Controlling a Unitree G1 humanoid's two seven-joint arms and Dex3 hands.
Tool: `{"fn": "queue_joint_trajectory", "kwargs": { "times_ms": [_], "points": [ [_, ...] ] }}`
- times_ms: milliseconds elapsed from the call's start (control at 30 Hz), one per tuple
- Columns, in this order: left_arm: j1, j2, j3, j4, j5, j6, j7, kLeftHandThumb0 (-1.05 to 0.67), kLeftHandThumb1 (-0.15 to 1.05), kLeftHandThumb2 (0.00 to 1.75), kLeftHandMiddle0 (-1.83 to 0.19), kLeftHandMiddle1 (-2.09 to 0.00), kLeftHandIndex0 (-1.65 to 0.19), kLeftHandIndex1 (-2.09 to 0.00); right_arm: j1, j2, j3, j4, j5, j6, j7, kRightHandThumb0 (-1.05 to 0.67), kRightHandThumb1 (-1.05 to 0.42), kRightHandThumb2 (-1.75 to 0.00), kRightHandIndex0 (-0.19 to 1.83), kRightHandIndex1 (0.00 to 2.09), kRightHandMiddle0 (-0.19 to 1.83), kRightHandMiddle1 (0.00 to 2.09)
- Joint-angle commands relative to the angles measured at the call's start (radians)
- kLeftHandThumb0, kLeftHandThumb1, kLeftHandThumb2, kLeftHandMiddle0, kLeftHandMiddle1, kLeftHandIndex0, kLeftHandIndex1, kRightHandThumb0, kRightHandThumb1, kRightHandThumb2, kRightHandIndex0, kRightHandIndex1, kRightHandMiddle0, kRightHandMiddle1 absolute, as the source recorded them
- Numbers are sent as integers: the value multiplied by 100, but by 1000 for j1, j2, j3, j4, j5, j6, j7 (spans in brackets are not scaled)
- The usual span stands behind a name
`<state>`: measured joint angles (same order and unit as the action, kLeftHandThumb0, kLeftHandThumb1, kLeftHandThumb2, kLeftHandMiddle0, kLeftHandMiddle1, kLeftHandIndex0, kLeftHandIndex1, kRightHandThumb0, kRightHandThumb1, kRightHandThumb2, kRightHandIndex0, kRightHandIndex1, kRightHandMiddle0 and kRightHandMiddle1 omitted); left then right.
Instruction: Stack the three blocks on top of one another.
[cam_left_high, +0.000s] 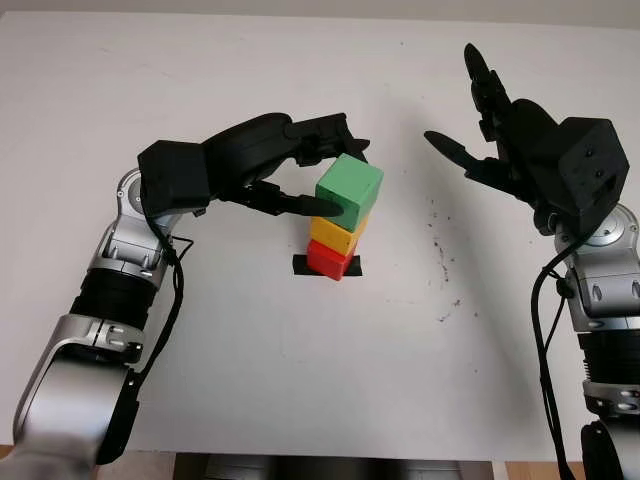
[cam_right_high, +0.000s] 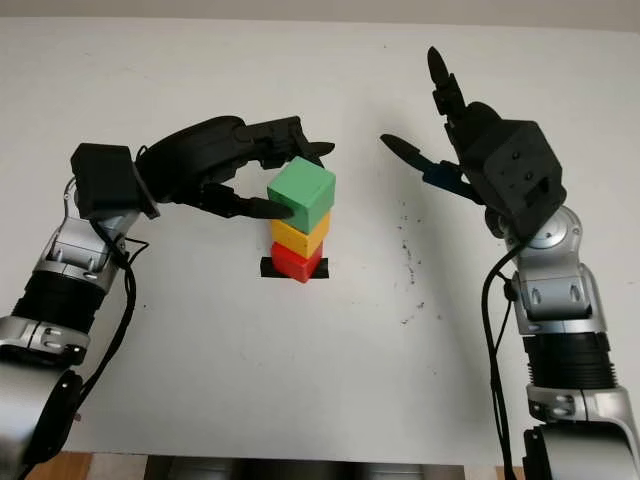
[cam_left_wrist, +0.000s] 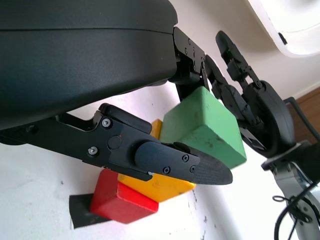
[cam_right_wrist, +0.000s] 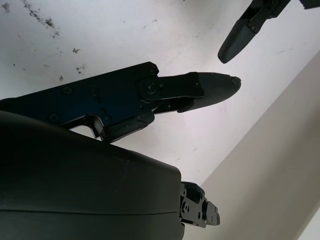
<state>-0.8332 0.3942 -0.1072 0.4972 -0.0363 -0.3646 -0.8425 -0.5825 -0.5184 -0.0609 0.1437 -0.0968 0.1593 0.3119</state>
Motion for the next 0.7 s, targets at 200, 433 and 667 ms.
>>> {"fn": "queue_joint_trajectory", "kwargs": {
  "times_ms": [200, 433, 667],
  "points": [
    [21, 23, 4, -33, -10, -20, -11, -75, 104, 6, -10, -4, -20, -70, 1, -2, -12, 15, 18, -31, 2, -67, -105, -27, -19, 0, -19, 0],
    [23, 28, 9, -24, -14, -18, -4, -76, 103, 5, -7, -4, -15, -56, 0, -1, -15, 20, 27, -31, -2, -67, -105, -26, -16, 3, -19, 0],
    [28, 28, 39, -31, -46, -1, 19, -85, 99, 5, 15, -1, 14, -5, 3, -2, -13, 11, 25, -21, -5, -68, -105, -26, -18, 2, -19, 0]
  ]
}}
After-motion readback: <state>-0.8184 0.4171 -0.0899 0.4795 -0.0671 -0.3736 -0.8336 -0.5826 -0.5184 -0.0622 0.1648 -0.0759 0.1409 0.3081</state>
